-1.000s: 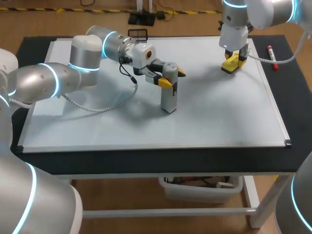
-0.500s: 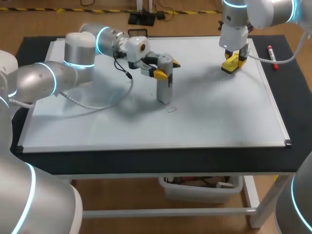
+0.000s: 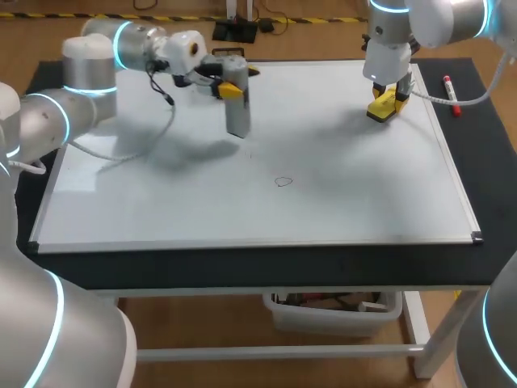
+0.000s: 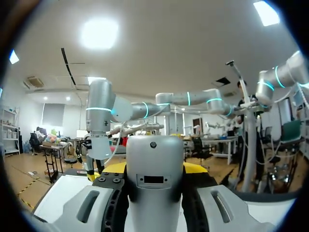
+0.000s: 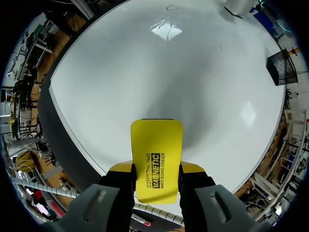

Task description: Pick up the inspection probe, press it on each red-marked spot on the whiteboard one by one, put down the probe, pick up the eraser, and wipe off all the red marks.

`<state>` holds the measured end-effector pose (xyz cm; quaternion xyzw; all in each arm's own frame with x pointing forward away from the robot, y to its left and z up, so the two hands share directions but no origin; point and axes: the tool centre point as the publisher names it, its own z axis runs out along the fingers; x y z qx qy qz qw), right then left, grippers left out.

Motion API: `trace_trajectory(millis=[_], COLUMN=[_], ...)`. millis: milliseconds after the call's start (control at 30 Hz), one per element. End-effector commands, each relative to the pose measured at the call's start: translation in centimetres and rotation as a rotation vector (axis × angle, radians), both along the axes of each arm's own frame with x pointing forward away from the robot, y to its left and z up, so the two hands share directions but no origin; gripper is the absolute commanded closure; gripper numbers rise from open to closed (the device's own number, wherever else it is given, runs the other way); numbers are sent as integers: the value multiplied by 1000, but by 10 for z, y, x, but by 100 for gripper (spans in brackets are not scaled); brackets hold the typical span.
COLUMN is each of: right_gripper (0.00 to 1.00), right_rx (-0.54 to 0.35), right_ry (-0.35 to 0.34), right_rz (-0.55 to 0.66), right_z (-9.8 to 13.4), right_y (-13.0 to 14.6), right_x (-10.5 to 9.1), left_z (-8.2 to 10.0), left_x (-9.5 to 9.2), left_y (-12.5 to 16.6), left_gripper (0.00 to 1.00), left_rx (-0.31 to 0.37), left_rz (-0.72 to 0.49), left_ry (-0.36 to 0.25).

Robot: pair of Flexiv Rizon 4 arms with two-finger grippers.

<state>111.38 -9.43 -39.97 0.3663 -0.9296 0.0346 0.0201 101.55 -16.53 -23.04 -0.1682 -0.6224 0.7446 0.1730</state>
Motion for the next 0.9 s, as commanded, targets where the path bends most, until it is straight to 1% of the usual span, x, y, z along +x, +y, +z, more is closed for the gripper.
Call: trace_trajectory(millis=[33, 200, 267, 367, 467, 500, 533, 633, 767, 900], right_gripper=[100, 100, 100, 100, 100, 100, 100, 100, 100, 100], right_rx=[-4, -4, -4, -4, -4, -4, -4, -4, -4, -4], right_ry=[1, 1, 1, 1, 1, 1, 1, 1, 1, 1], right_rz=[2, 2, 2, 2, 2, 2, 2, 2, 2, 2], right_z=[2, 2, 2, 2, 2, 2, 2, 2, 2, 2], right_y=[-1, -1, -1, -1, -1, -1, -1, -1, -1, -1], right_x=[0, 0, 0, 0, 0, 0, 0, 0, 0, 0], left_z=[5, 2, 1, 3, 4, 4, 2, 0, -4, -7], left_x=[7, 31, 45, 59, 70, 75, 79, 87, 100, 108], left_y=[27, 51, 64, 82, 96, 100, 104, 115, 132, 146], left_gripper=[100, 100, 100, 100, 100, 100, 100, 100, 100, 100], left_rx=[59, 66, 61, 48, 54, 68, 67, 70, 67, 64], left_rz=[103, 177, 216, 263, 301, 309, 320, 341, 380, 400], left_ry=[-10, -5, 6, 14, 12, 8, 14, 9, 21, 25])
